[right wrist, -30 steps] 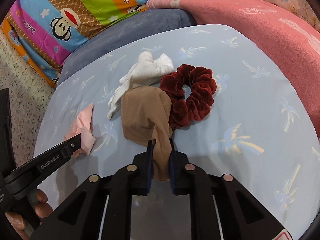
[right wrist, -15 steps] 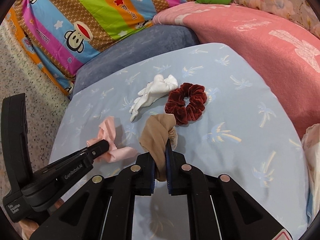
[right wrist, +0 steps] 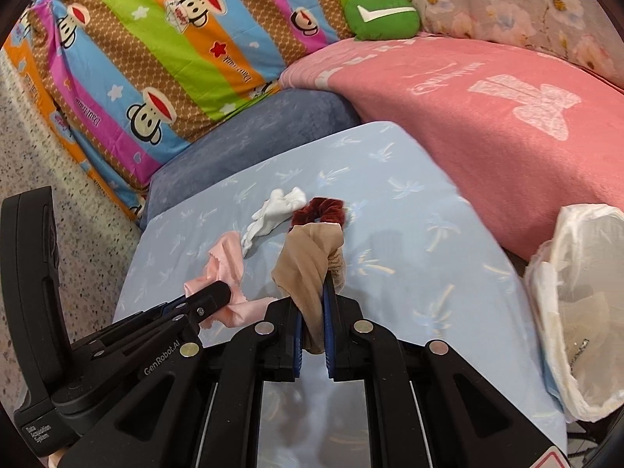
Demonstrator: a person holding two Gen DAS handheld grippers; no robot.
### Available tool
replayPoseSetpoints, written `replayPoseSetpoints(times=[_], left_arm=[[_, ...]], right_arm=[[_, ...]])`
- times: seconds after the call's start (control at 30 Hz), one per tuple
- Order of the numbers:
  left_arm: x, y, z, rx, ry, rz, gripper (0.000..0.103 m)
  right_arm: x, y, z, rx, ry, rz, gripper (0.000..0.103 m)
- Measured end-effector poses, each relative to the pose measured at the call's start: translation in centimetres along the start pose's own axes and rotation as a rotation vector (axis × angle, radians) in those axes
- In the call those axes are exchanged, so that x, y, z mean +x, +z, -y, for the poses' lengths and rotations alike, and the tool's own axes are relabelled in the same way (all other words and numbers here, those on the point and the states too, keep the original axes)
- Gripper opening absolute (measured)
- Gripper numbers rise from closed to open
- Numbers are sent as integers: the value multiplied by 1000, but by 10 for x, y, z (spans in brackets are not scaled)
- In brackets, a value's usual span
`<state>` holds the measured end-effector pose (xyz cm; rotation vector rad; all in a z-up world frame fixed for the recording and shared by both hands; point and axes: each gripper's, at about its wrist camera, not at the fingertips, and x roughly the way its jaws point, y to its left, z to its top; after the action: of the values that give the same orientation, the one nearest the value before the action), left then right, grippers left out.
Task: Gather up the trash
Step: 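Carry the pink cloth with the left and beige stocking with the right over the bin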
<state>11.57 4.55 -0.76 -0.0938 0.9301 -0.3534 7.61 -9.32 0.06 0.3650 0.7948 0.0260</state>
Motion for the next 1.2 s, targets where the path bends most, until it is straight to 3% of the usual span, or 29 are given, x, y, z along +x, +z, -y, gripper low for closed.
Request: replayPoseSetpoints(times=[0.5, 1.2], left_arm=[[-5, -8, 97, 169, -69, 10, 6], [15, -28, 206, 365, -143, -42, 6]], right_arm=[[-66, -5, 90, 118, -74, 93, 8], [-116, -22, 204, 305, -178, 160, 8]])
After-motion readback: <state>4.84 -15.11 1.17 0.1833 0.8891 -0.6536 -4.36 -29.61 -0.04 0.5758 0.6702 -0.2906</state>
